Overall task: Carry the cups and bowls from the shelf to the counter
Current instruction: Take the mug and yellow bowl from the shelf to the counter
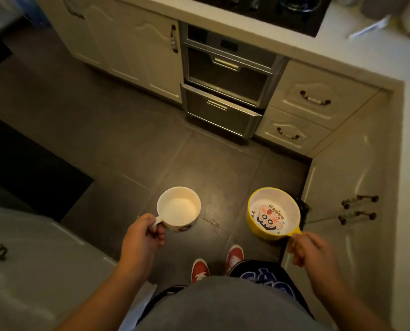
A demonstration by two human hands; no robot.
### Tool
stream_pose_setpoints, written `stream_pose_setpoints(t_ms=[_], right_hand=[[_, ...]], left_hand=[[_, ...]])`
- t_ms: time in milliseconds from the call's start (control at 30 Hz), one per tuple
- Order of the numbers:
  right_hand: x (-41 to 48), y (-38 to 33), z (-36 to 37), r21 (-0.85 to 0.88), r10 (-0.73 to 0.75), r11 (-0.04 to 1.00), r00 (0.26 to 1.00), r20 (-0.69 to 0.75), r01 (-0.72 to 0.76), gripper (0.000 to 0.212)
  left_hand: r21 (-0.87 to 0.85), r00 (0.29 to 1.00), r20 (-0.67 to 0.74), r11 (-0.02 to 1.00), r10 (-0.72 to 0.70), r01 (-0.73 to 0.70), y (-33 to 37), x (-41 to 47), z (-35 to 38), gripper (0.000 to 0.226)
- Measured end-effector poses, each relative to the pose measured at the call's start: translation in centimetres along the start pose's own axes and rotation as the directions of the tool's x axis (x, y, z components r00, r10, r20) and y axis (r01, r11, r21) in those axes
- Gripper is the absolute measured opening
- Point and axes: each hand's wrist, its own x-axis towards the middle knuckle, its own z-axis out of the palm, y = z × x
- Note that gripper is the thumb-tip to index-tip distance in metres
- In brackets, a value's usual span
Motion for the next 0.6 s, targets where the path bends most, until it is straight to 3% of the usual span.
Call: stream_pose_setpoints(t_ms=[167,333,500,600], right_hand=[[7.6,-2.5,0.0,-0.009,0.009,1.0,1.0,-0.001,-0.009,0.037],[17.5,-6.5,2.0,-0.045,0.008,0.999,0.995,0.1,-0.003,0.039],[26.1,-12.7,6.7,-0.112,-0.061,0.989,0.957,0.284,0.096,0.039],[30.5,-16.9,11.6,-0.125,-0.07,0.983,0.912,0.405,0.131,0.033]], left_hand=[[0.009,0.999,0.032,1.0,-0.005,0.005,2.8,7.9,5.3,0.031],[-0.007,0.999,0.024,0.999,0.034,-0.034,6.1,15.0,10.0,0.032],[-0.058,0.994,-0.102,0.997,0.042,-0.048,9.9,19.0,10.9,0.042],[-0.071,0.976,-0.212,0.996,0.043,-0.059,11.9,20.5,9.6,0.03]])
